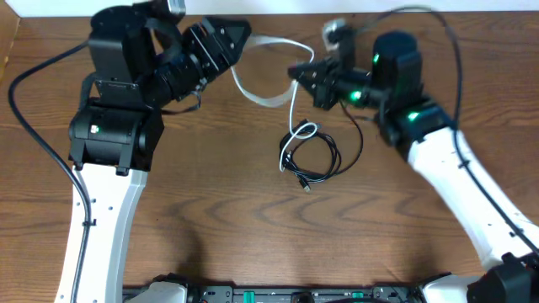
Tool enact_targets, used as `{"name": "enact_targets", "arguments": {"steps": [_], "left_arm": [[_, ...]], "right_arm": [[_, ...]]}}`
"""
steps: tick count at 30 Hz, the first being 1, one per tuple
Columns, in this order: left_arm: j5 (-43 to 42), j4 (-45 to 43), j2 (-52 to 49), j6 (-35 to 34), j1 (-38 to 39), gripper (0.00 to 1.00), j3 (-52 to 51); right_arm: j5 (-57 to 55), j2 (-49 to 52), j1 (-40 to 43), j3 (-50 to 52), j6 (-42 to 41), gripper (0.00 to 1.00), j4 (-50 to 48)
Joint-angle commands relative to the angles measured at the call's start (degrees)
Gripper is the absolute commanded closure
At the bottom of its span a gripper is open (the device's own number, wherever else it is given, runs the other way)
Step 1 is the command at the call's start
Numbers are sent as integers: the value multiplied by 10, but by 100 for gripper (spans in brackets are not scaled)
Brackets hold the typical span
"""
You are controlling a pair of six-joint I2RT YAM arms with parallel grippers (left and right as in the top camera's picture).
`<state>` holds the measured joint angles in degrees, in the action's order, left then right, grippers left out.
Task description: Untangle cables
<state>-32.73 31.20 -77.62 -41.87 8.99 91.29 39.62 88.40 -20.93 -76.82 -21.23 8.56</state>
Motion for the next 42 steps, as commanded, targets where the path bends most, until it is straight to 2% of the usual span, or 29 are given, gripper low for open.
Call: {"name": "enact_targets", "arguments": {"steps": [1,6,13,18,29,35,42], "left_arm": [[43,28,2,71,-2,39,-8],[43,83,-2,121,-2,33,-17],[43,147,-30,170,9,32,-17],[43,167,-66,199,29,32,-17],[69,167,-100,217,47,32,-17],[69,165,-100,217,47,32,-17],[69,165,-100,217,47,32,-17]], "right_arm": [[-29,-9,14,-114,48,99,64],[-89,-9,30,-250,65,99,186],[-158,-9,64,-367,45,99,263],[-217,-7,98,-378,46,99,302],[-191,89,223,-377,115,99,434],[-185,163,291,-377,121,99,420],[-229,241,382,-377,106,99,275]]}}
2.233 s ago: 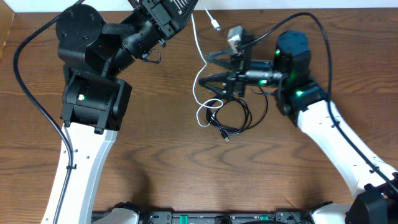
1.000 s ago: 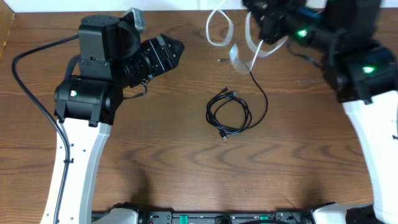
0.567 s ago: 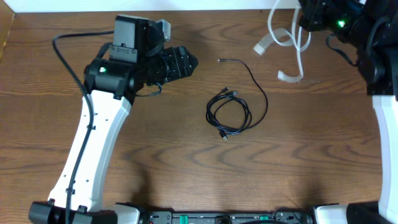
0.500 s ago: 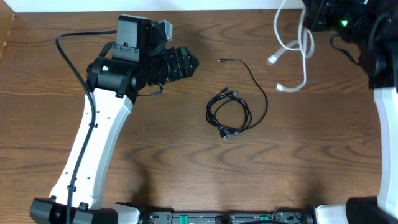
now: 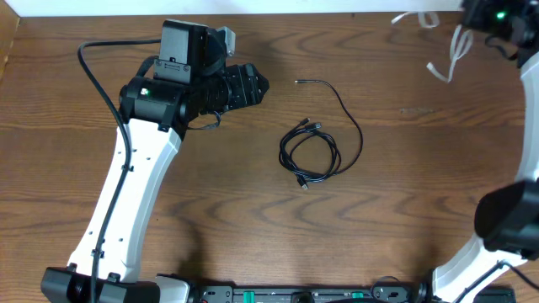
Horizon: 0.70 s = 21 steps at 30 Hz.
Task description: Untangle cables
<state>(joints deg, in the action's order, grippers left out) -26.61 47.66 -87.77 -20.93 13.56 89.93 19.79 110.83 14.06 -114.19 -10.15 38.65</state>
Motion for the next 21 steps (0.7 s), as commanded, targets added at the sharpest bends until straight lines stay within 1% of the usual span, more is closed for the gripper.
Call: {"name": "enact_targets", "arguments": {"steps": [1,9,16,21], "left_arm": [[8,0,1,7,1,32,-4],[8,-1,1,8,1,32,-4],[8,-17,1,8,1,32,-4],[8,-19,1,8,1,32,-4]], "right_arm": [[-43,27,43,-4,-5,99,-47],[-160,139,107,-4,-5,99,-217],[-199,235,145,-4,-5,99,-355],[-258,289,160,-4,-5,99,-452]]}}
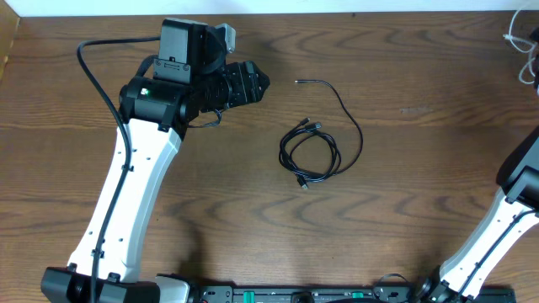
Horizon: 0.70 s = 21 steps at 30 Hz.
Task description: Untangle cables
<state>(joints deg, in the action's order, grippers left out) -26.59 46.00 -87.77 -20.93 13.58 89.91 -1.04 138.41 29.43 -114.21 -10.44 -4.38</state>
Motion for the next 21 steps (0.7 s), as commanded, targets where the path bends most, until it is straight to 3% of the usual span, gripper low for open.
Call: {"name": "enact_targets", "arguments": {"steps": [1,3,4,5,7,8,14,21], "left_arm": [[7,-3,1,8,1,32,-3],[7,-4,1,8,1,32,-3],[7,-4,1,8,1,32,-3],[7,-4,1,8,1,32,-3],[7,-4,1,8,1,32,-3],[7,-4,1,8,1,32,-3],[7,2,1,8,1,32,-3],[7,4,1,8,1,32,-3]], "right_arm": [[-60,22,9,-4,-2,99,-38],[-61,32,10,-4,-2,99,-61],[-60,34,11,-4,-4,92,-67],[-59,36,11,-4,-12,71,-68],[-53,36,11,-4,-45,16,-59],[-33,35,10,-4,-48,1,-48],[35,-1,8,-4,-48,1,76],[42,-111,12,-4,-54,1,220]]}}
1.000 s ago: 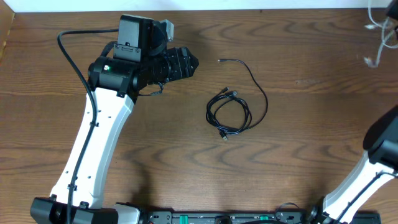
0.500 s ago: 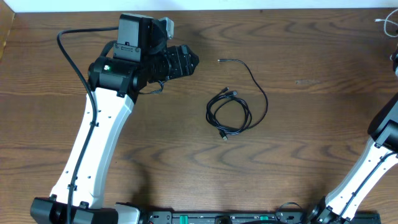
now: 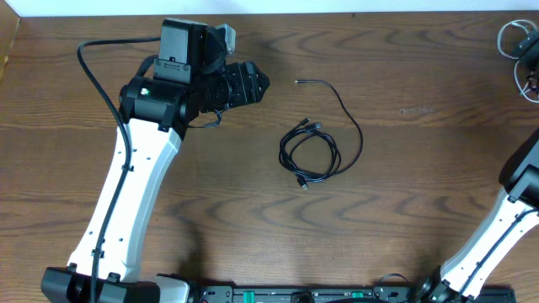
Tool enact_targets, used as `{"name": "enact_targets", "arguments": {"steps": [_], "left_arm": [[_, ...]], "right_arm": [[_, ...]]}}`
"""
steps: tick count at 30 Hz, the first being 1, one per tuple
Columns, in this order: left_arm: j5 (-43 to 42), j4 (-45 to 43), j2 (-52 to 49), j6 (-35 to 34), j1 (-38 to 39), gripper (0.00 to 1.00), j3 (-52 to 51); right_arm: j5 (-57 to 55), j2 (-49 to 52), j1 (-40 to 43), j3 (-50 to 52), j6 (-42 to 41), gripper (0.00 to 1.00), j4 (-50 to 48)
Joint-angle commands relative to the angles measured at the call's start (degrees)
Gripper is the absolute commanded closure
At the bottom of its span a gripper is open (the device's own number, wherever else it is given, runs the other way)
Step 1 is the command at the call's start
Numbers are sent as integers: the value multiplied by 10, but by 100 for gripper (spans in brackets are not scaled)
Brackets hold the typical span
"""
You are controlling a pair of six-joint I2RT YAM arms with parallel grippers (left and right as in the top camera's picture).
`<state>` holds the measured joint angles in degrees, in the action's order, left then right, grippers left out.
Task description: Untangle cables
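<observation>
A black cable (image 3: 310, 156) lies coiled mid-table, its free tail curving up to a tip (image 3: 298, 82) at the back. A white cable (image 3: 511, 35) shows as a loop in the far right corner, with more strands of it at the frame's right edge. My left gripper (image 3: 259, 83) points right, left of the black cable's tail tip, with nothing in it; its fingers merge into one dark wedge, so their state is unclear. My right gripper is beyond the right edge, and only part of that arm (image 3: 511, 210) shows.
The wooden table (image 3: 253, 219) carries only the black coil. My left arm (image 3: 126, 194) rises from the front left corner. A white wall strip runs along the table's back edge.
The white cable's loop now shows a little further into the frame at the far right corner. The left arm and the black coil have not moved.
Both grippers first met at the back of the table with the white cable between them, lying across the black coil. Then the white cable hung at the back right, clear of the black one, and the left gripper was lower. Now it sits in the far right corner.
</observation>
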<state>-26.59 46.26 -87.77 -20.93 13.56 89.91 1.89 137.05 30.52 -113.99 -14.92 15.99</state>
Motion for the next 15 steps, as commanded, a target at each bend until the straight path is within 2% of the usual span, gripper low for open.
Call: {"name": "enact_targets", "arguments": {"steps": [1,6,15], "left_arm": [[7,2,1,8,1,32,-3],[7,2,1,8,2,32,-3],[7,35,-4,33,37,32,-5]], "right_arm": [[14,-116,2,-7,-9,1,31],[52,-201,1,-7,-7,1,103],[323,-283,1,-7,-7,1,272]]}}
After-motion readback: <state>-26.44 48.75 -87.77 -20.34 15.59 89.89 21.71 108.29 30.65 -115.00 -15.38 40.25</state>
